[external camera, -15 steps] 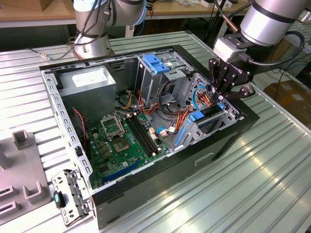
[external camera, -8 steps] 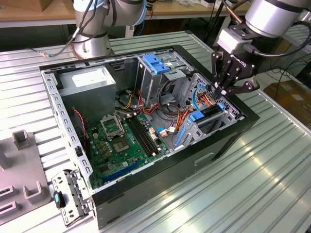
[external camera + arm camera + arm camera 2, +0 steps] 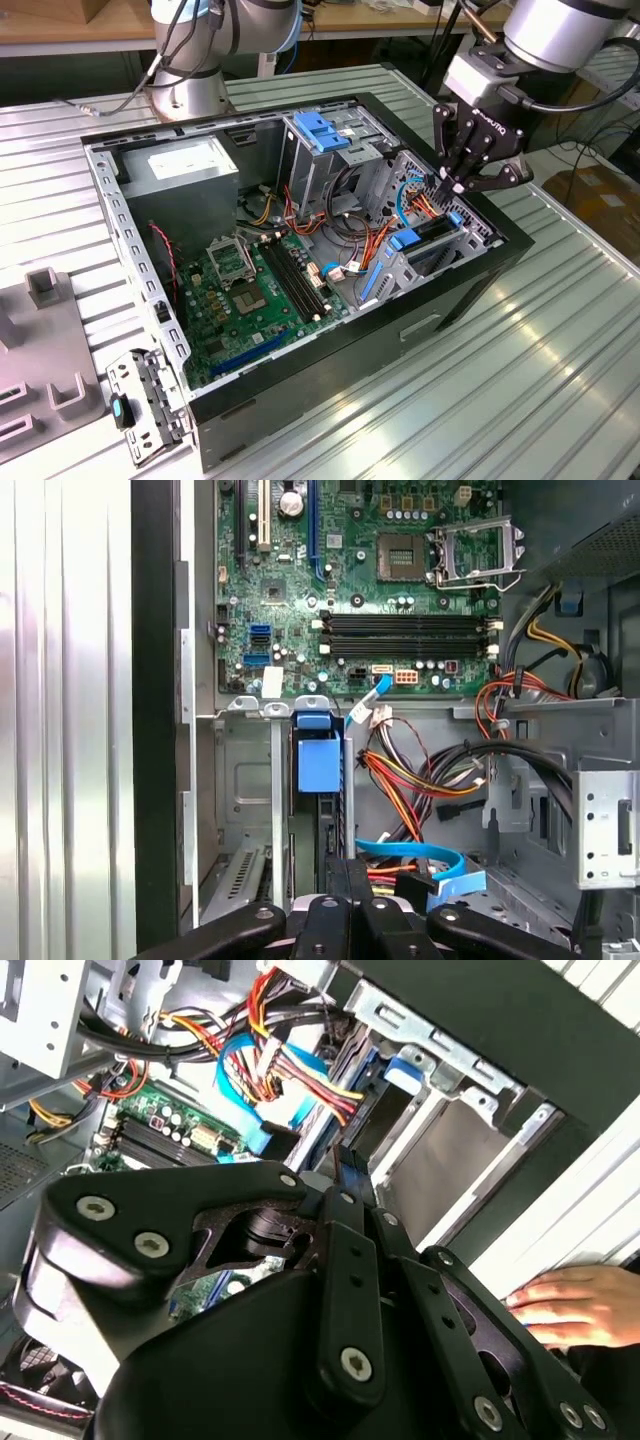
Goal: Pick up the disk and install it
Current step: 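Insert the second disk wire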
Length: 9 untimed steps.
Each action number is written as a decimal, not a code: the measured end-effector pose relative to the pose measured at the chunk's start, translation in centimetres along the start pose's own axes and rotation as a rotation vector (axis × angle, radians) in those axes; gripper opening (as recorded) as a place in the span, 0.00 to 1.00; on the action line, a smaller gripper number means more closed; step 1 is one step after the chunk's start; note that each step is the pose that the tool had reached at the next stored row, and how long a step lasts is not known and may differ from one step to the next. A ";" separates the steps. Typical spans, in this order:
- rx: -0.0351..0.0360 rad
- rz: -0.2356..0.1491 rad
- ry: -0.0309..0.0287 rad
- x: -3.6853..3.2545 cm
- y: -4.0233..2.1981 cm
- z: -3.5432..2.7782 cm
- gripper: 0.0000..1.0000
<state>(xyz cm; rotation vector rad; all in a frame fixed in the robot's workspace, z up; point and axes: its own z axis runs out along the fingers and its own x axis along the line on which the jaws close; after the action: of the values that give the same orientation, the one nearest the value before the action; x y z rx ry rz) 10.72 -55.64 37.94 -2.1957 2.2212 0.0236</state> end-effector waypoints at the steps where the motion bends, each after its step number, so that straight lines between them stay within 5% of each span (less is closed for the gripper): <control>1: 0.0000 0.000 0.0002 0.00 0.17 -0.02 0.11; 9: 0.0000 0.000 0.0000 -0.08 0.43 -2.57 0.11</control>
<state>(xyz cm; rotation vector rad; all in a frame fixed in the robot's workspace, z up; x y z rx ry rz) 10.29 -55.62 40.51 -2.1958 2.2212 0.0237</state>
